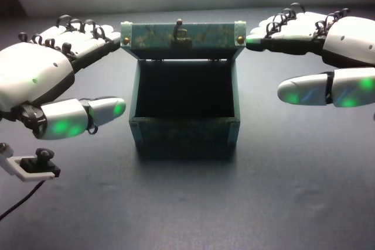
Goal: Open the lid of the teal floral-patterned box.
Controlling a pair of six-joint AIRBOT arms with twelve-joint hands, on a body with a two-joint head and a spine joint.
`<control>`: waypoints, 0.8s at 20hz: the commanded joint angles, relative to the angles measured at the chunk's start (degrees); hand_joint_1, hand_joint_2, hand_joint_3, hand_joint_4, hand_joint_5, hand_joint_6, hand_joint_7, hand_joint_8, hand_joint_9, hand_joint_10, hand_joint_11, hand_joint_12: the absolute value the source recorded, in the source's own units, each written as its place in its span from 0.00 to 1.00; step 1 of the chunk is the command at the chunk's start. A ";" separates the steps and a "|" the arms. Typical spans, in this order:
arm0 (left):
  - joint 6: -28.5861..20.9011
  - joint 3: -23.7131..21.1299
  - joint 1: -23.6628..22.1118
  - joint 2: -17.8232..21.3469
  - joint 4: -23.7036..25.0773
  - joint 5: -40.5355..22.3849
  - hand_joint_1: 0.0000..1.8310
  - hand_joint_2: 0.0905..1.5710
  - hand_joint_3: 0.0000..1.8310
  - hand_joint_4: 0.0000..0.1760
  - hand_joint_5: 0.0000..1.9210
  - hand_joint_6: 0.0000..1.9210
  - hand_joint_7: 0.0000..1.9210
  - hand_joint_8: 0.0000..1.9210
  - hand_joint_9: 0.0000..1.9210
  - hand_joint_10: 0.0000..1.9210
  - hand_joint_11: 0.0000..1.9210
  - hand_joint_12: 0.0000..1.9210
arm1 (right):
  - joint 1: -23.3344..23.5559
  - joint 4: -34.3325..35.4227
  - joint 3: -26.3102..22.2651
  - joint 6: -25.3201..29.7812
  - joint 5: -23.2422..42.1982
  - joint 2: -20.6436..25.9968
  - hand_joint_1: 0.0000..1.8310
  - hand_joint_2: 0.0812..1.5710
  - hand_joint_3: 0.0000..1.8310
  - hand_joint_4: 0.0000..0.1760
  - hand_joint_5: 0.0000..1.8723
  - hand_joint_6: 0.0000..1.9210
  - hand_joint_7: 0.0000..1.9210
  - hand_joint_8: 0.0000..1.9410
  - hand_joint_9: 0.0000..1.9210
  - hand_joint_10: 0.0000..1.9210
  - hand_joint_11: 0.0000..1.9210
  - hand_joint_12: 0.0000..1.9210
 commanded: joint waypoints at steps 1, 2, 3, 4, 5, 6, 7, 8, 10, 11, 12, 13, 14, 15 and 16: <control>-0.35 0.07 -0.52 -0.63 1.78 -8.97 0.07 0.82 0.01 0.00 0.05 0.00 0.03 0.00 0.04 0.00 0.00 0.13 | 1.01 2.45 0.01 0.58 8.95 -0.48 0.00 0.76 0.00 0.00 0.10 0.00 0.08 0.00 0.06 0.00 0.00 0.10; -0.35 0.27 -0.56 -0.93 1.54 -9.01 0.07 0.83 0.01 0.00 0.04 0.00 0.03 0.00 0.03 0.00 0.00 0.11 | 1.01 2.69 0.21 0.57 8.96 -0.65 0.00 0.76 0.00 0.00 0.10 0.00 0.07 0.00 0.04 0.00 0.00 0.07; -0.35 0.56 -0.66 -1.23 1.32 -8.95 0.08 0.85 0.00 0.00 0.04 0.00 0.03 0.00 0.04 0.00 0.00 0.13 | 1.01 2.96 0.43 0.53 8.96 -0.82 0.00 0.75 0.00 0.00 0.10 0.00 0.07 0.00 0.04 0.00 0.00 0.06; -0.35 0.85 -0.87 -1.56 1.07 -8.79 0.07 0.85 0.00 0.00 0.04 0.00 0.04 0.00 0.04 0.00 0.00 0.13 | 1.01 3.38 0.63 0.37 8.96 -0.98 0.00 0.75 0.00 0.03 0.10 0.00 0.07 0.00 0.04 0.00 0.00 0.06; -0.32 1.04 -1.04 -1.73 0.95 -8.70 0.05 0.84 0.00 0.00 0.04 0.00 0.04 0.00 0.05 0.00 0.00 0.16 | 1.01 3.66 0.74 0.27 8.95 -1.06 0.00 0.75 0.00 0.03 0.09 0.00 0.07 0.00 0.04 0.00 0.00 0.06; -0.13 1.27 -1.34 -1.98 0.74 -8.57 0.03 0.83 0.00 0.00 0.05 0.00 0.05 0.00 0.06 0.00 0.00 0.19 | 1.01 4.08 0.92 0.15 8.95 -1.18 0.00 0.75 0.00 0.03 0.10 0.00 0.07 0.00 0.04 0.00 0.00 0.06; 0.17 1.48 -1.60 -2.21 0.44 -8.46 0.04 0.84 0.00 0.00 0.05 0.00 0.05 0.00 0.06 0.00 0.00 0.21 | 1.01 4.52 1.15 0.03 8.94 -1.35 0.00 0.75 0.00 0.00 0.09 0.00 0.07 0.00 0.04 0.00 0.01 0.06; 0.47 1.69 -1.90 -2.48 0.14 -8.39 0.06 0.86 0.01 0.00 0.06 0.00 0.05 0.00 0.06 0.00 0.00 0.21 | 1.01 4.96 1.39 -0.11 8.94 -1.54 0.00 0.74 0.00 0.05 0.09 0.00 0.06 0.00 0.03 0.00 0.00 0.04; 0.97 2.38 -2.86 -3.26 -0.39 -8.07 0.09 0.88 0.01 0.00 0.06 0.00 0.05 0.00 0.06 0.00 0.00 0.20 | 1.01 6.03 2.11 -0.35 8.90 -2.03 0.00 0.74 0.00 0.01 0.10 0.00 0.07 0.00 0.04 0.00 0.01 0.04; 1.04 2.86 -3.42 -3.75 -0.47 -7.77 0.06 0.86 0.00 0.00 0.05 0.00 0.05 0.00 0.06 0.00 0.00 0.18 | 1.01 6.40 2.47 -0.35 8.81 -2.26 0.00 0.74 0.00 0.00 0.09 0.00 0.07 0.00 0.04 0.01 0.02 0.05; 1.05 3.30 -3.94 -4.20 -0.48 -7.43 0.04 0.85 0.00 0.00 0.05 0.00 0.05 0.00 0.05 0.00 0.00 0.17 | 1.01 6.73 2.83 -0.35 8.71 -2.52 0.00 0.73 0.00 0.00 0.09 0.00 0.07 0.00 0.04 0.00 0.02 0.05; 1.05 3.69 -4.29 -4.56 -0.52 -7.15 0.04 0.85 0.00 0.00 0.05 0.00 0.04 0.00 0.05 0.00 0.00 0.14 | 1.01 6.95 3.17 -0.35 8.56 -2.78 0.00 0.73 0.00 0.00 0.09 0.00 0.07 0.00 0.04 0.00 0.03 0.05; 1.09 3.94 -4.51 -4.77 -0.67 -6.96 0.04 0.85 0.00 0.00 0.05 0.00 0.06 0.00 0.06 0.00 0.00 0.16 | 1.01 7.07 3.39 -0.36 8.44 -2.99 0.00 0.74 0.00 0.00 0.09 0.00 0.08 0.00 0.05 0.01 0.03 0.05; 1.17 4.16 -4.63 -4.91 -0.93 -6.81 0.02 0.86 0.00 0.00 0.05 0.00 0.06 0.00 0.06 0.00 0.00 0.16 | 1.01 7.29 3.88 -0.38 8.10 -3.34 0.00 0.76 0.01 0.00 0.09 0.00 0.08 0.01 0.05 0.01 0.03 0.05; 1.25 4.26 -4.68 -4.95 -1.12 -6.69 0.03 0.88 0.01 0.00 0.05 0.00 0.06 0.00 0.06 0.00 0.00 0.16 | 1.02 7.49 4.20 -0.39 7.84 -3.59 0.00 0.77 0.01 0.00 0.09 0.00 0.08 0.01 0.06 0.01 0.04 0.06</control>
